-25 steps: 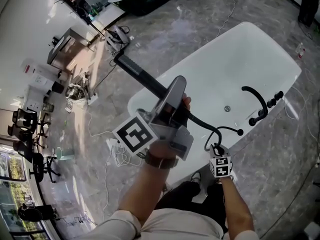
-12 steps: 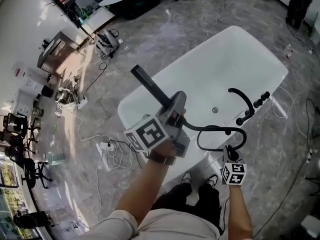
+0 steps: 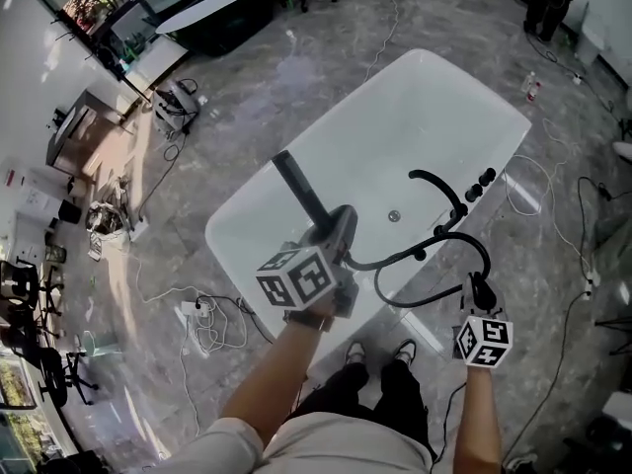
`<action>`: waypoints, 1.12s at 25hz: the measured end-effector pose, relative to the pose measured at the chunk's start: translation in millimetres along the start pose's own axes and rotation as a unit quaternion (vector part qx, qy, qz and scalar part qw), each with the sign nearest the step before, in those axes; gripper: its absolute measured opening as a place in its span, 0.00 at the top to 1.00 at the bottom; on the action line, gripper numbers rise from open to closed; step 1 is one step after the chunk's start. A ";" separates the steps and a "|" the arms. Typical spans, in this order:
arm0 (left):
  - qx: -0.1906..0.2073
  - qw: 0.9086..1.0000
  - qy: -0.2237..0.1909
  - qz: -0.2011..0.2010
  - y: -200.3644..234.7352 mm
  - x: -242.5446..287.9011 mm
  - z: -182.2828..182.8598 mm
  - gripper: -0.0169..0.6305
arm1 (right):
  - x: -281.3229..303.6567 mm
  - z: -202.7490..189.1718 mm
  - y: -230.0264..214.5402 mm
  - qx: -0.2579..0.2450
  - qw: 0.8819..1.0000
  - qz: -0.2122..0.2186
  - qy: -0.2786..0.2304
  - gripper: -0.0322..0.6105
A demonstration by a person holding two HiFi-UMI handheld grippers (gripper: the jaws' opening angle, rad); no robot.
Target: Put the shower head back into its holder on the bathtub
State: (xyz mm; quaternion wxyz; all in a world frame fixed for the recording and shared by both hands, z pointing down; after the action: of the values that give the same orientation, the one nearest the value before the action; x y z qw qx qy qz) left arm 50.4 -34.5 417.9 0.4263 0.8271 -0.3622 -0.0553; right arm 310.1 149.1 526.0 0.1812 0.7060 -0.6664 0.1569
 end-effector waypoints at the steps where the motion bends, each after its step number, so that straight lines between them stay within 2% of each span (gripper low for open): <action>1: 0.007 1.000 0.007 0.001 -1.3 2.1 -5.5 0.92 | -6.3 10.6 -7.3 -0.001 1.000 -0.007 -0.009 0.84; 7: 0.049 0.998 0.036 0.001 -14.8 14.9 -33.2 0.92 | -35.9 80.5 -36.7 -0.013 0.997 -0.023 -0.069 0.84; 11: 0.080 0.996 0.041 -0.011 -34.8 15.8 -41.8 0.92 | -50.7 131.1 -46.6 -0.027 0.992 -0.025 -0.119 0.84; 17: 0.111 0.993 0.025 -0.021 -69.1 17.3 -46.2 0.93 | -47.2 198.8 -61.2 -0.040 0.979 -0.019 -0.199 0.84; 28: 0.150 0.988 -0.026 -0.010 -104.1 26.5 -33.5 0.93 | -21.8 285.2 -65.6 -0.036 0.944 0.048 -0.324 0.84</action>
State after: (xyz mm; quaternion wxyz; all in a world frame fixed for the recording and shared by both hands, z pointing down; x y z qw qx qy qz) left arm 140.7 9.7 367.3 0.2869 0.8835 -0.3694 -0.0259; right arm 368.6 38.8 260.5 -0.0273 0.6789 -0.7275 -0.0958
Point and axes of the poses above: the fingertips, and each gripper's own axes: x forward along the fingers, y to its left, z out of its top, the point moved 4 cm from there along -x, backward along the fingers, and after that the axes turned 9 degrees about -x, right-handed, at the moved point
